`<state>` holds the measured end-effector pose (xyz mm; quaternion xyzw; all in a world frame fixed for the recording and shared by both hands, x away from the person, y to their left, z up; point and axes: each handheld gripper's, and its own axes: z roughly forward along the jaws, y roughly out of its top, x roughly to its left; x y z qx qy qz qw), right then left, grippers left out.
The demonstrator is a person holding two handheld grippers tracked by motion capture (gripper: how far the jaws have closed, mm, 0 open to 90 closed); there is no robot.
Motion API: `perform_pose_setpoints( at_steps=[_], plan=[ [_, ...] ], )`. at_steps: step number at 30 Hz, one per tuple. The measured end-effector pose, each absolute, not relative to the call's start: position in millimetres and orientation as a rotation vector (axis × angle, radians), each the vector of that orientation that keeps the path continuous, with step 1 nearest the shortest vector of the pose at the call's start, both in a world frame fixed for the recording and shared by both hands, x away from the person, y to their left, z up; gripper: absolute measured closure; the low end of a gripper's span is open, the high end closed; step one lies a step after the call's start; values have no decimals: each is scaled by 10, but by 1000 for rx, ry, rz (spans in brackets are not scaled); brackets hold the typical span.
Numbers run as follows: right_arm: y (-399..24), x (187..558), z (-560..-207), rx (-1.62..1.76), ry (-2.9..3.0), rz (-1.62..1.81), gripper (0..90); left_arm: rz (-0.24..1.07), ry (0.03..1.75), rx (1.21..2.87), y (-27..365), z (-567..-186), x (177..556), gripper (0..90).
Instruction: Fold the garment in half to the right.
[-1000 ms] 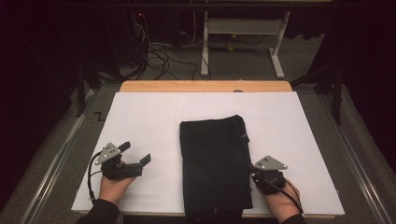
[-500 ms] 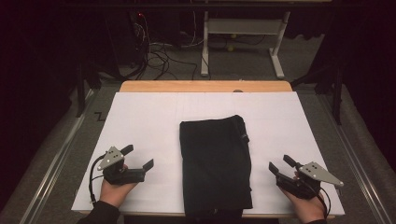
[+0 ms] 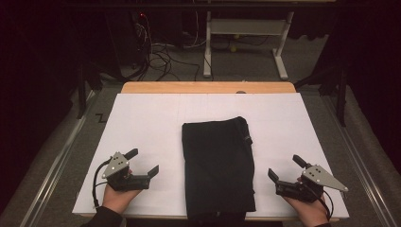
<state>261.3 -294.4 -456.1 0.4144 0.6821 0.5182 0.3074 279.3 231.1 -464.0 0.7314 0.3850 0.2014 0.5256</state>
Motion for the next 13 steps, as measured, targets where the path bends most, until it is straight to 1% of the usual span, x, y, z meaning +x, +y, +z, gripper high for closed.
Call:
perform_pose_setpoints(
  at_steps=[13],
  plan=[
    [-2937, 2605, -4563, 1074, 1798, 1371, 0, 482, 919, 1739, 2317, -4637, 2799, 0]
  ],
)
